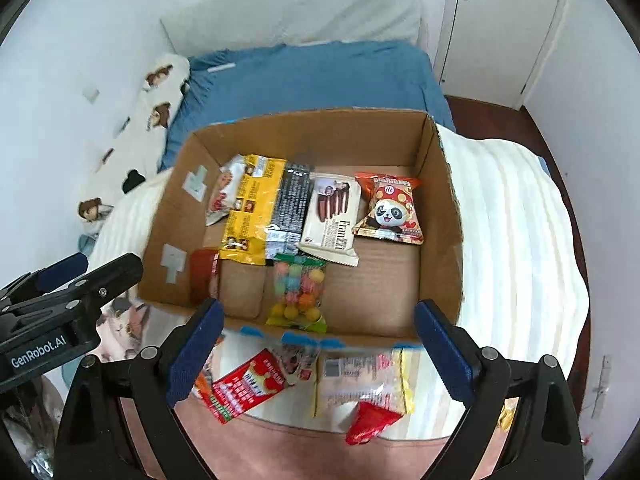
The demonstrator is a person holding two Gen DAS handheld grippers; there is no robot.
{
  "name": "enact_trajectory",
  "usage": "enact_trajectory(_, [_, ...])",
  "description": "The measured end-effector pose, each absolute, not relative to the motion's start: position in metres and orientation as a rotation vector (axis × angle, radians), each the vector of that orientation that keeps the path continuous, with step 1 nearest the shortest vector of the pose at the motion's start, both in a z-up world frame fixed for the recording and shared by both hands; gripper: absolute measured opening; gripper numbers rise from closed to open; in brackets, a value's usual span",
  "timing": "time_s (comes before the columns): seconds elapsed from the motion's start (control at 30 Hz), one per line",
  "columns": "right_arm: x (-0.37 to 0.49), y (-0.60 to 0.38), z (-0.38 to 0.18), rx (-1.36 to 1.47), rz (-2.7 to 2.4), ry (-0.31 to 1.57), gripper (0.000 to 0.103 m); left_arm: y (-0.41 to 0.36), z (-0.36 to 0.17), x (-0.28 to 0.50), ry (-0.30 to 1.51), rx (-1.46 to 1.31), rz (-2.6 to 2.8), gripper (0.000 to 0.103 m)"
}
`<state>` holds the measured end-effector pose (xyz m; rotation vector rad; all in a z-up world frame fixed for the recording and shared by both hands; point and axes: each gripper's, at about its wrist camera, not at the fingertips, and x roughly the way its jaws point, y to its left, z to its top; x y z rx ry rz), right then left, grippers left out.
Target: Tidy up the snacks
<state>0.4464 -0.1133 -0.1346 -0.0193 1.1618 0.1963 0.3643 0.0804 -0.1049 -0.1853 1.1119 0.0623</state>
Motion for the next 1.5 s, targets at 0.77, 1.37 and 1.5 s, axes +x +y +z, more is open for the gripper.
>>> enact_trajectory(0.77, [0.391, -0.195, -0.34, 0.668, -0.089, 1.376, 0.085, 0.122, -0.266, 0.32, 1.367, -0.161, 0.252, 0.092])
enact_trajectory(1.37, [0.363, -0.16, -0.317, 0.049, 0.201, 1.534, 0.099, 0.111, -0.285, 0.31, 1.443, -0.258, 0.121, 0.092])
enact_trajectory(1.5, [0.361, -0.182, -0.318, 0.352, 0.048, 1.512, 0.099, 0.104, -0.299, 0.322, 1.483, -0.279, 0.066, 0.092])
